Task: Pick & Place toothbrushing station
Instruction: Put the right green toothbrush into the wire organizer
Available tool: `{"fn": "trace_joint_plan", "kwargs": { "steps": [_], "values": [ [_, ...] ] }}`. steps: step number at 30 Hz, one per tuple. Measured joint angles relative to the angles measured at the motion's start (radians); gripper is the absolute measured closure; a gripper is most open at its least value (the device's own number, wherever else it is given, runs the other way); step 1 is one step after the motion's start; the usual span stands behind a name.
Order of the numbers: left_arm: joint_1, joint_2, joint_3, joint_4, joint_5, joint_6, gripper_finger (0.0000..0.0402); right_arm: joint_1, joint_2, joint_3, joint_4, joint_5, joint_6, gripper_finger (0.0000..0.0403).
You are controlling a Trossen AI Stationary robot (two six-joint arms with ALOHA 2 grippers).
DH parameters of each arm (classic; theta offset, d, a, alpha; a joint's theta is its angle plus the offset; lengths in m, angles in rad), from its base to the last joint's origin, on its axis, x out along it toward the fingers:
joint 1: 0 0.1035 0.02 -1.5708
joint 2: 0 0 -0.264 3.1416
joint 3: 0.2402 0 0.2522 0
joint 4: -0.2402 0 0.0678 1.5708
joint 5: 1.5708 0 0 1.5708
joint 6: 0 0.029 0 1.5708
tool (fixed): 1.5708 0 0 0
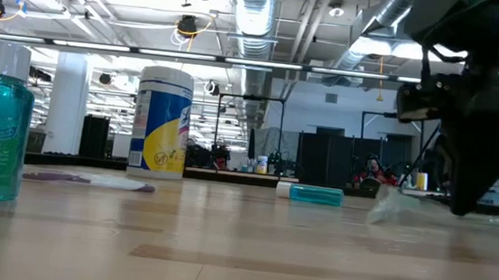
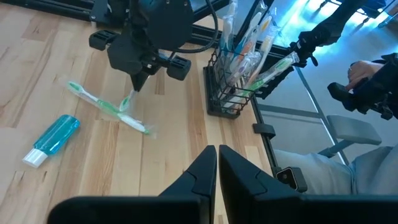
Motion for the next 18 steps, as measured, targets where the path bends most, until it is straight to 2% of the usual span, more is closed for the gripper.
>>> {"fn": "trace_joint_plan", "kwargs": {
  "steps": [18],
  "values": [
    [0.0, 0.0, 0.0, 0.0, 0.0, 0.0, 0.0389, 0.012, -0.003, 0.218, 0.005, 0.105, -0.178, 0.0403]
  ]
}}
